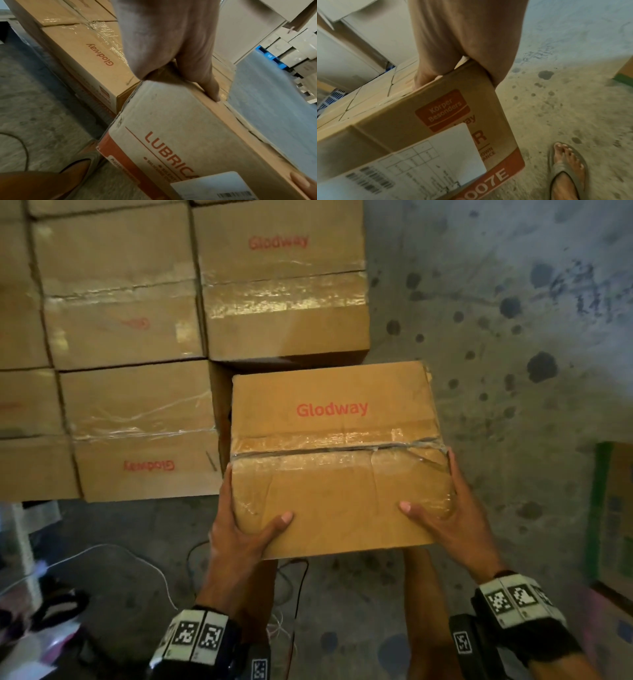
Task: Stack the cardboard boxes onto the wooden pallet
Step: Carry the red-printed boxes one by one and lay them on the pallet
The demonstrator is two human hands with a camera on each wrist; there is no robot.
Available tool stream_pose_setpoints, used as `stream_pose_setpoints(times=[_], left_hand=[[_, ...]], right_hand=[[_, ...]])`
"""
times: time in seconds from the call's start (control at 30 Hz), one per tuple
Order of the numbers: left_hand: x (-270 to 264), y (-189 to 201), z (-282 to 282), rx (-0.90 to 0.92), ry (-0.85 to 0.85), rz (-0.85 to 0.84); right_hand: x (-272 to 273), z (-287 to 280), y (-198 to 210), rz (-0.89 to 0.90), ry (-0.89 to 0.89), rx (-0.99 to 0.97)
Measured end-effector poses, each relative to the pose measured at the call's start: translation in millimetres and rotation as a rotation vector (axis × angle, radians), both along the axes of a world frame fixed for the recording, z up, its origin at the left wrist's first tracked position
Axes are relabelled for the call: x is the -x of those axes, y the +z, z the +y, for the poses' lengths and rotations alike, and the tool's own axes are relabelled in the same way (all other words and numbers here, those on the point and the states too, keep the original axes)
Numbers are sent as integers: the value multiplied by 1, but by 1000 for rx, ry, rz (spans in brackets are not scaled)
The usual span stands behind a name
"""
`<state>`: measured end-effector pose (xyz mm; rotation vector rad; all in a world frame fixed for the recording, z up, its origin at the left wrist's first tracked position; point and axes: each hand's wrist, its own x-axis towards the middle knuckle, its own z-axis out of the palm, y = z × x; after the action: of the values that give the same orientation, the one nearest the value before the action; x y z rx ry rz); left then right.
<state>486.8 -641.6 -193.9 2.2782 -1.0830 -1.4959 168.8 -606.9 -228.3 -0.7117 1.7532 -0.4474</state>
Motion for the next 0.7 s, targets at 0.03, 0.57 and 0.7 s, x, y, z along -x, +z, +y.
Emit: stream_pose_setpoints(times=[0.03, 0.57, 0.7], left_hand=[[-8, -6, -2, 15, 13, 12], [-87, -183, -21, 155, -358, -286], [-82, -192, -19, 182, -401, -340]], right_hand=[[-9, -3, -4, 17, -1, 9], [-94, -34, -139, 181, 161, 90], [-84, -39, -154, 207, 254, 16]])
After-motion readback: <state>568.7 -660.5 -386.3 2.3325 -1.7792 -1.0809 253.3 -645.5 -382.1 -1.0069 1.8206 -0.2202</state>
